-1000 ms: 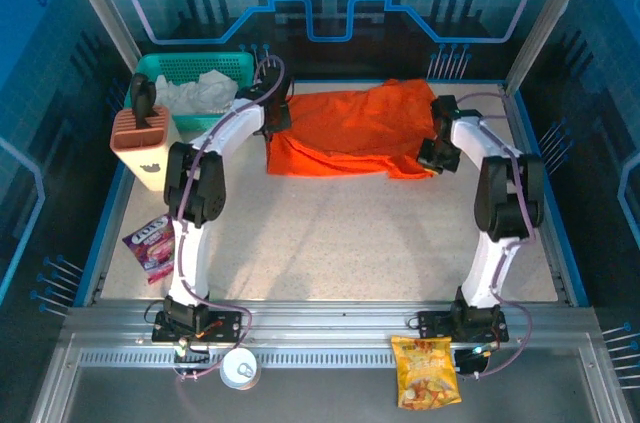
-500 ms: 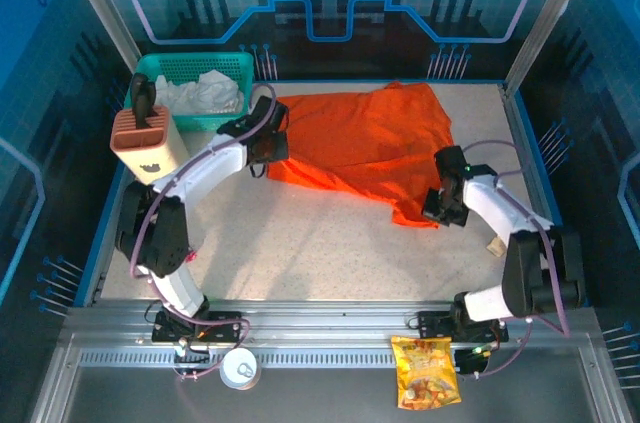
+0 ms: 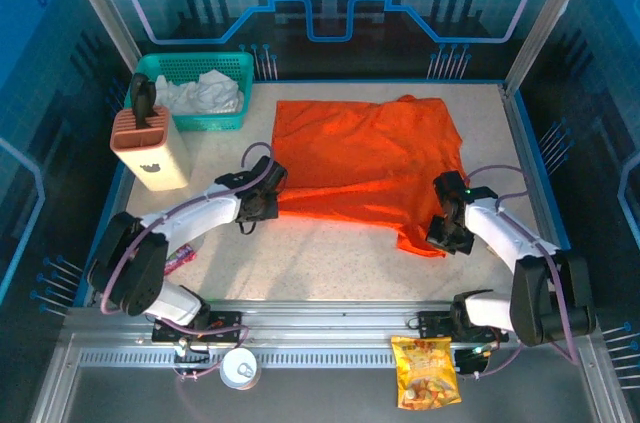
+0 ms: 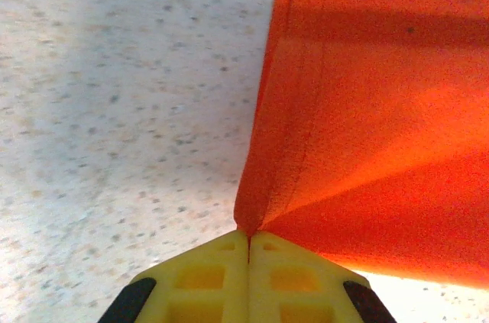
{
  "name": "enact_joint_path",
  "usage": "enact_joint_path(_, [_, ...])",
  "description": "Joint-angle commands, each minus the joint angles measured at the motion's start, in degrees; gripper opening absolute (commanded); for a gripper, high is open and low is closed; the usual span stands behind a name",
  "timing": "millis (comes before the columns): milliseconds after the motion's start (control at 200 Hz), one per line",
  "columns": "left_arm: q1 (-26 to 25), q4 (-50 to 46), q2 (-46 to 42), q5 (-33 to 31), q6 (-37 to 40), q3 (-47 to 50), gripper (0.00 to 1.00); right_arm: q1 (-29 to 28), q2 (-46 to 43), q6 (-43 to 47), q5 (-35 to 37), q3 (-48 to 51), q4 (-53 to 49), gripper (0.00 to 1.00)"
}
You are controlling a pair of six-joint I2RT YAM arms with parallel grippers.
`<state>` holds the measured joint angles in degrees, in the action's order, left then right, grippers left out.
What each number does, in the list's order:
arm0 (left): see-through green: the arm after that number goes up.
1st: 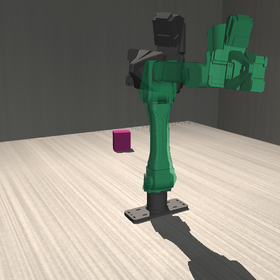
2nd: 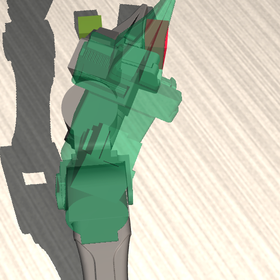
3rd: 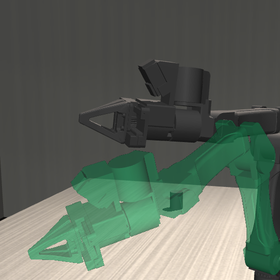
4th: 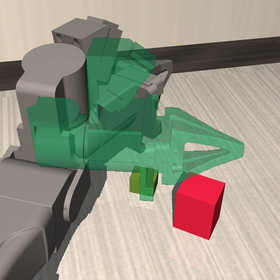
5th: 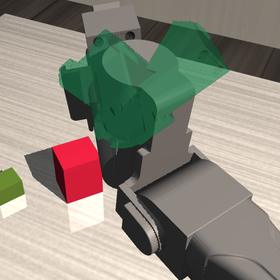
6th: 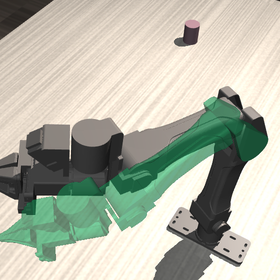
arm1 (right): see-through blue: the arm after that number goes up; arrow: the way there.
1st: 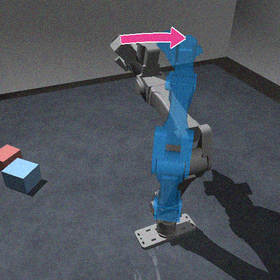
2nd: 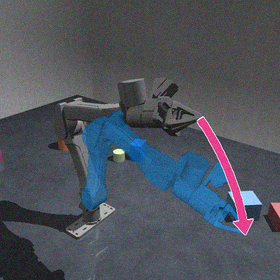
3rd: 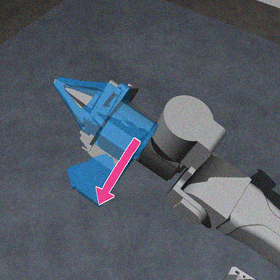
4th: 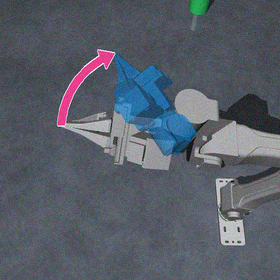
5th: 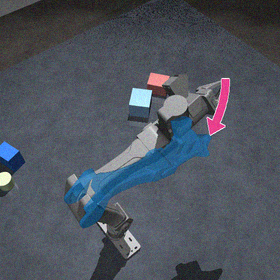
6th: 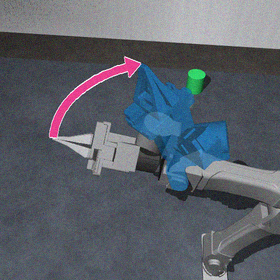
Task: Fold and stack the t-shirts
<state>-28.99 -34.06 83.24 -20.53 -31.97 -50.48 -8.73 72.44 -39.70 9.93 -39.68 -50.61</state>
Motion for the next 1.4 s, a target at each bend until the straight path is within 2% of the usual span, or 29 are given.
enact_joint_path(0, [-0.09,-5.58,-3.59,-5.43,-2.22,0.64,0.00,-0.88,-2.07,-1.51,3.88,-2.20,-4.85,0.00])
enact_joint_path(185, [0.16,-9.72,-5.12,-4.95,-1.53,-0.28,0.00,-0.88,-2.12,-0.90,3.07,-2.20,-5.07,0.00])
enact_joint_path(380, [0.00,-9.38,-4.75,1.27,-3.50,3.29,0.00,-2.82,0.31,-0.28,1.00,-1.99,-4.43,0.00])
enact_joint_path(440, [-0.10,-9.22,-4.76,2.43,-4.55,4.69,0.00,-3.28,0.25,-0.35,0.06,-1.85,-4.34,0.10])
enact_joint_path(505, [-0.10,-9.58,-5.36,3.13,-5.52,5.58,0.28,-3.49,-0.89,-0.06,-0.70,-2.34,-4.79,0.30])
enact_joint_path(530, [-0.18,-9.88,-5.81,3.38,-5.72,5.57,0.36,-3.53,-1.58,0.04,-0.60,-3.00,-5.27,0.41])
enact_joint_path(615, [-0.14,-11.44,-7.89,3.41,-5.40,4.05,0.54,-3.36,-4.32,1.35,0.98,-7.13,-7.34,0.60])
enact_joint_path(730, [-0.19,-15.93,-9.23,0.97,-2.78,-3.01,0.75,-1.20,-4.19,5.28,2.87,-16.42,-9.20,0.76])
enact_joint_path(876, [-0.17,-18.80,-5.65,-1.81,2.29,-14.31,0.94,4.49,4.99,13.25,1.12,-29.17,-5.76,0.80])
enact_joint_path(966, [-0.19,-17.68,0.60,-0.88,5.18,-21.93,0.99,8.42,14.85,18.96,-2.24,-38.43,-2.19,0.80])
enact_joint_path(1091, [-0.01,-12.76,11.86,5.51,8.31,-31.47,0.99,12.39,30.97,24.31,-10.13,-52.78,1.31,0.80])
enact_joint_path(1136, [-0.01,-11.58,16.50,7.93,8.74,-35.02,0.99,13.30,36.58,25.33,-13.17,-57.95,2.32,0.79])
enact_joint_path(1181, [-0.01,-10.63,20.90,10.09,8.72,-38.46,0.88,14.08,41.92,26.41,-15.90,-63.03,3.18,0.78])
enact_joint_path(1336, [-0.01,-6.76,32.28,13.82,8.06,-46.21,0.18,15.32,58.45,28.75,-19.88,-80.83,2.50,0.76])
enact_joint_path(1396, [0.01,-6.80,36.17,14.10,7.80,-48.80,0.00,15.58,64.69,29.23,-20.90,-87.86,0.55,0.75])
